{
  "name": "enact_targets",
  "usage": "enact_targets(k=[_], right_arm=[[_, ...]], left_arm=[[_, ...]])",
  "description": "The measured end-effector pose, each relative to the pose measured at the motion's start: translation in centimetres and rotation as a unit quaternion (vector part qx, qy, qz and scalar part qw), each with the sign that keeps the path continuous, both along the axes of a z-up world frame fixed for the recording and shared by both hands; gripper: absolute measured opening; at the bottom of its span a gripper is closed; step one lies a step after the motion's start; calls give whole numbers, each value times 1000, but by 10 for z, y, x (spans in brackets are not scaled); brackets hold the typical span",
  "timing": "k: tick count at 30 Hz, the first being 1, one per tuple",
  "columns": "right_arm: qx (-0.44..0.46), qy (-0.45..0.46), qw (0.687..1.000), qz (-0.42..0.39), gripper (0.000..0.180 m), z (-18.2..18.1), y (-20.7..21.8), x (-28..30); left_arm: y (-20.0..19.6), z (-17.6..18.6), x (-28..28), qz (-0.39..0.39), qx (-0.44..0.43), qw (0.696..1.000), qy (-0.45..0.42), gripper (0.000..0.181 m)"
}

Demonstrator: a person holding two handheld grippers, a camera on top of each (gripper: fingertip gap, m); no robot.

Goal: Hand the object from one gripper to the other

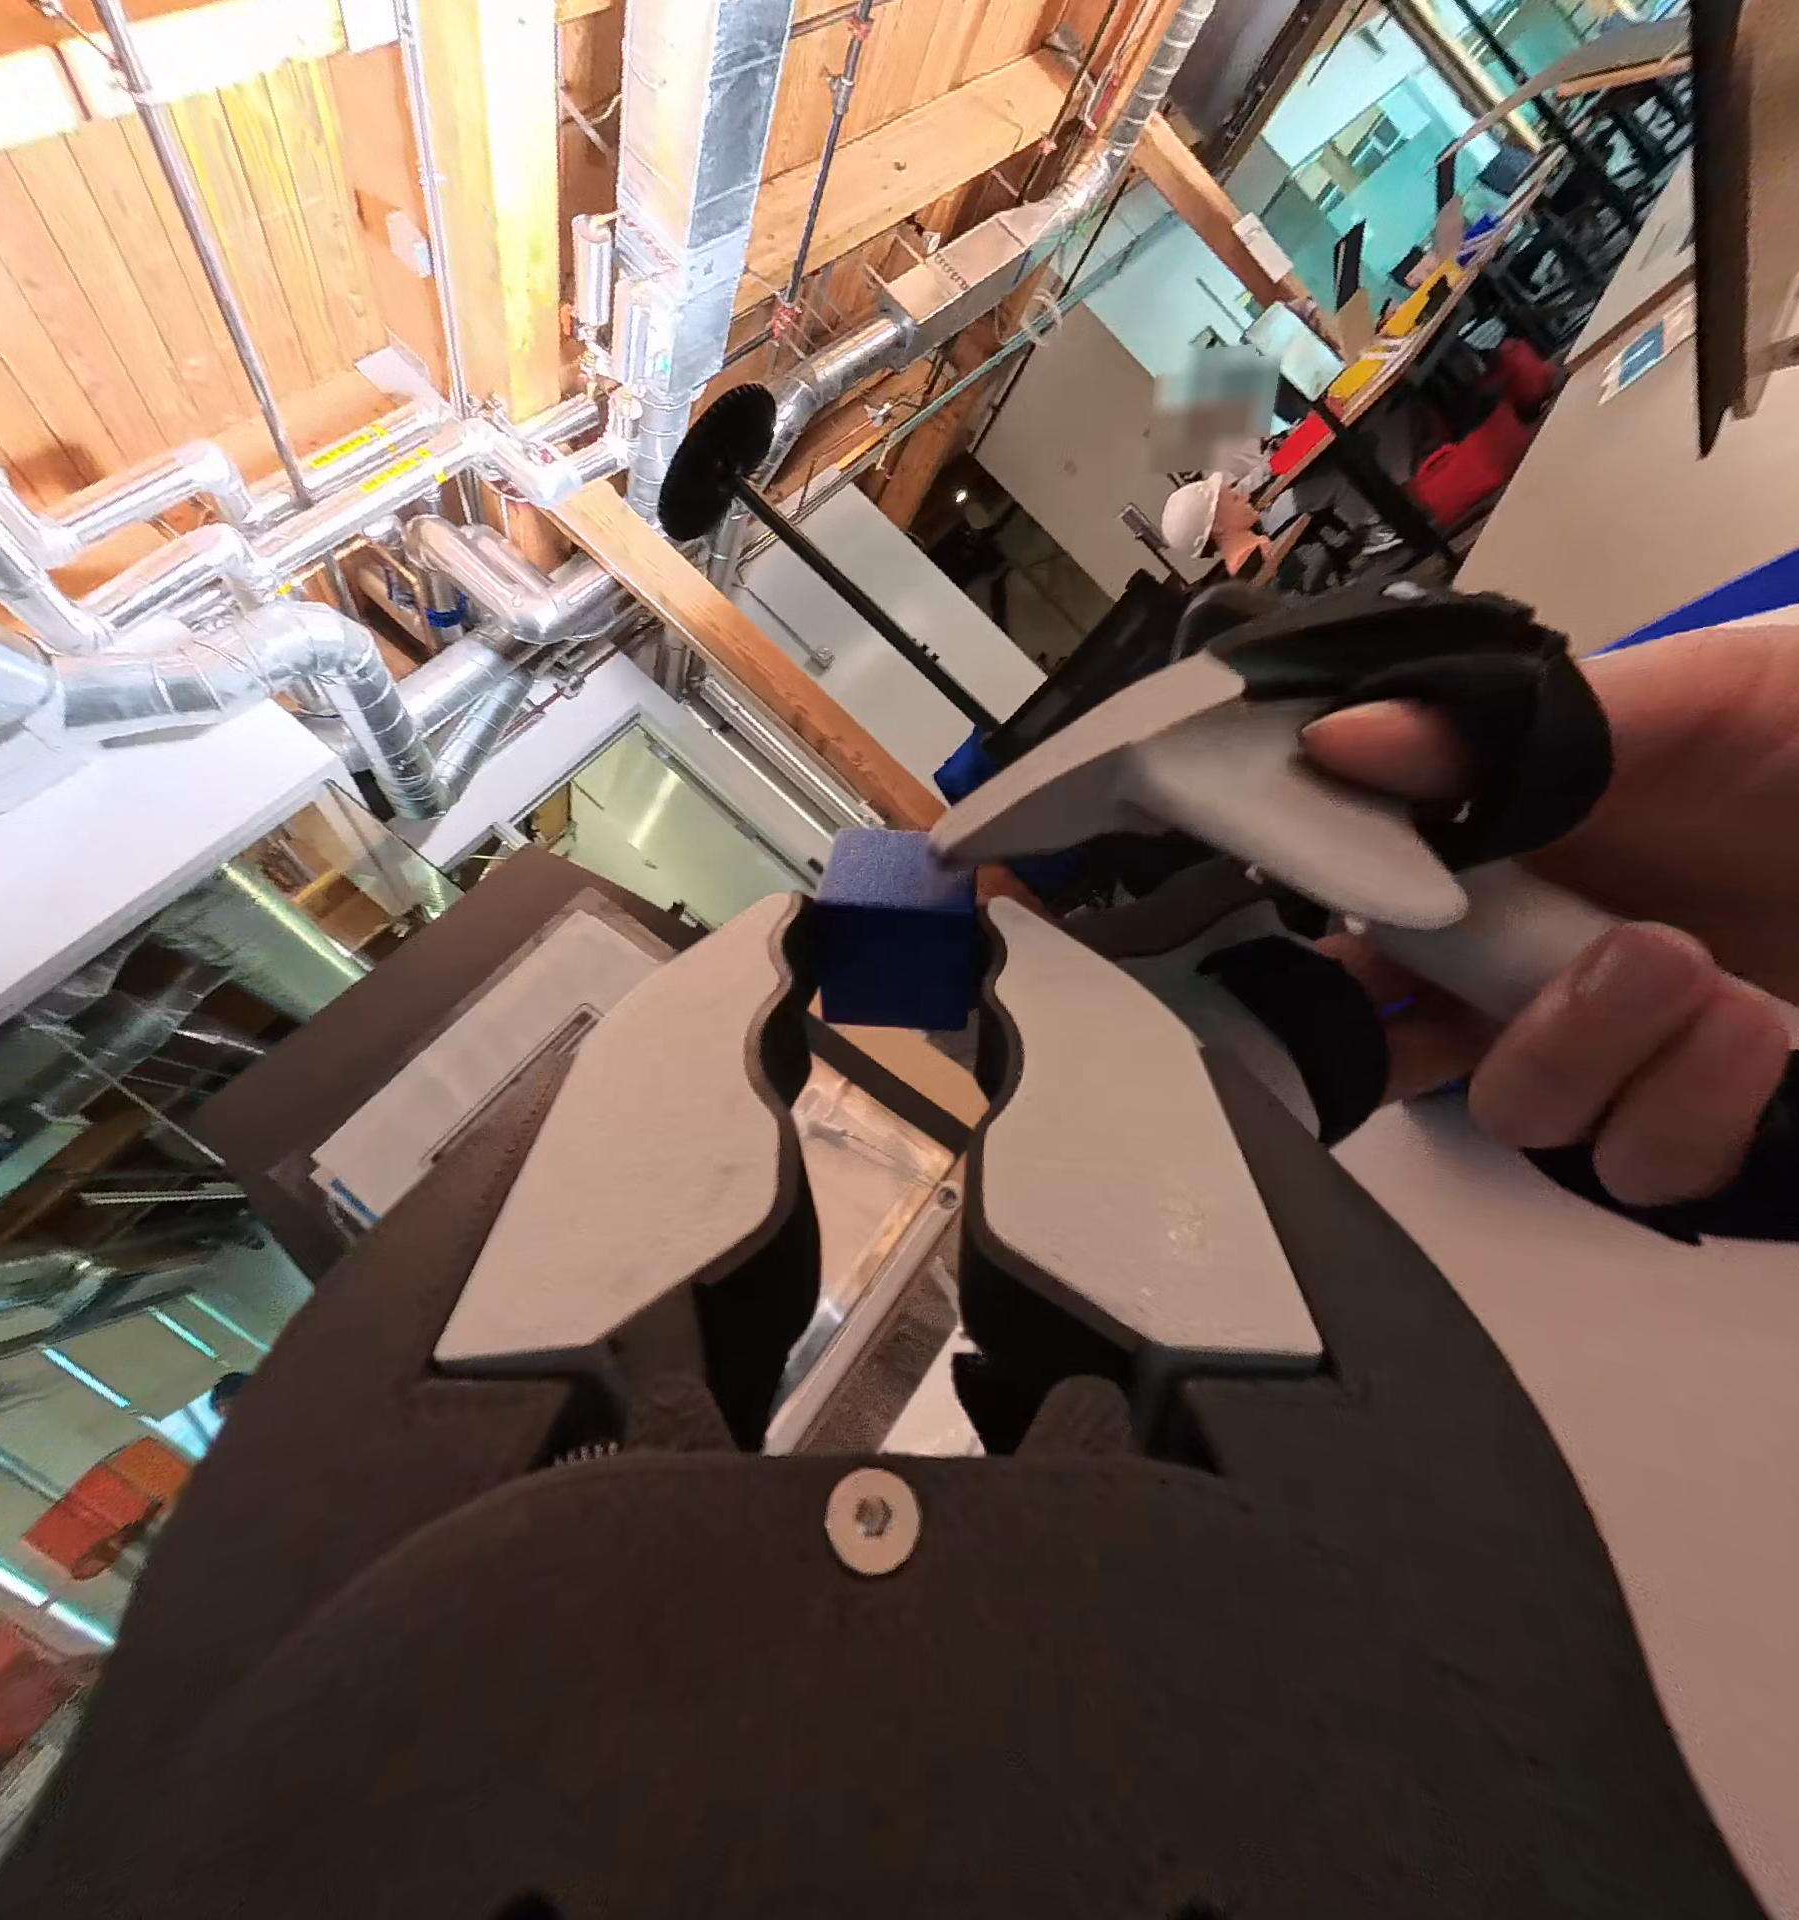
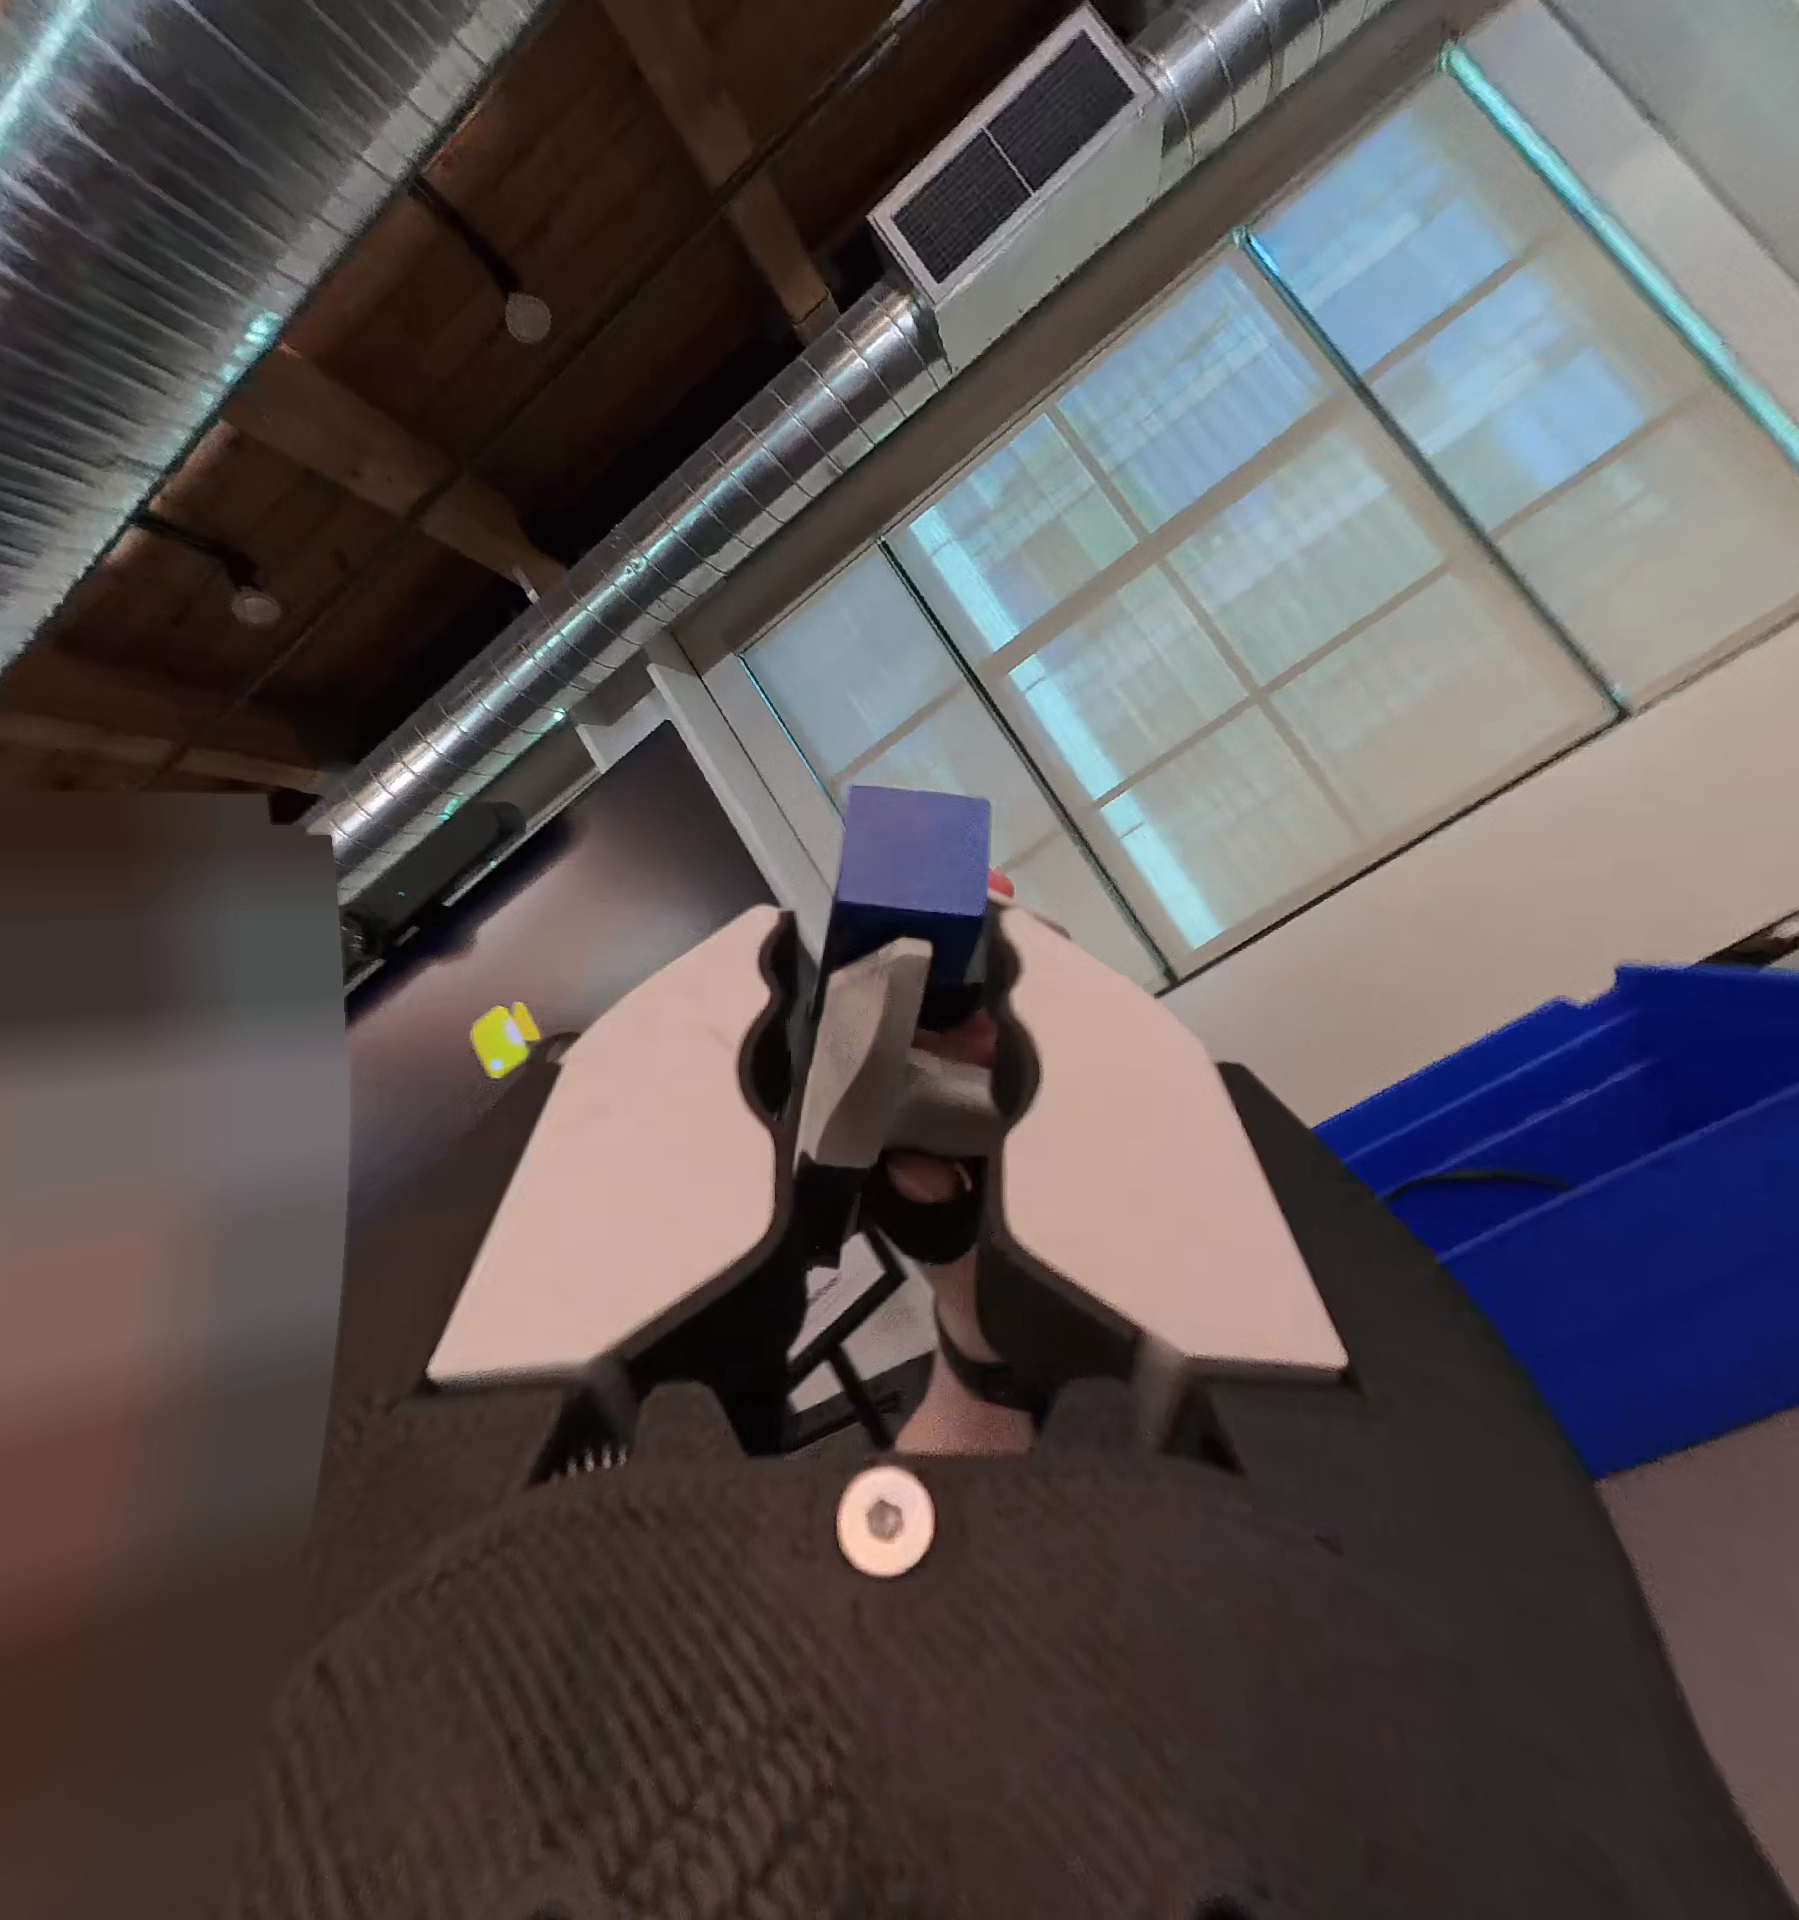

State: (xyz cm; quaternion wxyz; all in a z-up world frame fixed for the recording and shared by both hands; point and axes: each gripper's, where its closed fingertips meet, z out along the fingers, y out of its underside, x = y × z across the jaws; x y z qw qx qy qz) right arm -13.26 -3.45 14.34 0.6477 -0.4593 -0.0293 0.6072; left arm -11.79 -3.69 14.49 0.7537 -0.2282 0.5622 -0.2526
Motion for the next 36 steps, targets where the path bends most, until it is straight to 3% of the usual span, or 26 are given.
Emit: enact_targets(k=[2, 5, 6, 8, 10, 12, 13, 14, 16, 22, 24, 26, 28, 31, 33, 34, 36], right_arm=[[24, -19, 999, -32, 40, 6, -3, 10], [68, -71, 992, -81, 43, 16, -11, 20], [88, -107, 984, -108, 44, 18, -14, 22], [135, -214, 949, -187, 47, 17, -17, 21], [196, -354, 869, -284, 51, 10, -19, 17], [275, -460, 761, -365, 57, 4, -25, 7], [314, -504, 705, -388, 59, -1, -28, 0], [340, -548, 655, -393, 62, -9, -28, -9], [356, -607, 602, -377, 64, -24, -26, -24], [360, -629, 576, -378, 48, -31, -23, -36], [368, -641, 566, -366, 28, -37, -25, -37], [354, -656, 548, -379, 28, -37, -21, -31], [311, -677, 499, -443, 28, -28, -10, -10], [272, -706, 359, -546, 28, -15, -3, 18], [262, -729, 274, -570, 28, -16, 1, 21], [260, -731, 253, -578, 28, -16, 2, 20], [260, -724, 246, -590, 28, -16, 3, 16]], left_arm=[[6, 7, -5, -13, -37, 999, -3, 27], [14, 15, -12, -95, -191, 977, 19, 27], [14, 15, -13, -142, -262, 954, 44, 27], [6, 16, -19, -261, -398, 874, 103, 27], [-8, 17, -33, -392, -487, 760, 175, 27], [-16, 13, -43, -462, -542, 659, 242, 27], [-18, 7, -44, -468, -551, 635, 272, 27], [-21, -1, -43, -462, -548, 631, 296, 27], [-25, -18, -40, -433, -528, 650, 334, 28], [-39, -44, -39, -397, -488, 668, 397, 27], [-41, -46, -37, -396, -484, 671, 398, 27], [-38, -46, -34, -385, -484, 679, 395, 29], [-19, -50, -19, -314, -492, 722, 373, 57], [9, -52, -2, -189, -409, 837, 312, 64], [3, -40, 2, -167, -344, 885, 264, 66], [-1, -33, 4, -156, -319, 904, 239, 66], [-3, -29, 7, -112, -272, 933, 206, 65]])
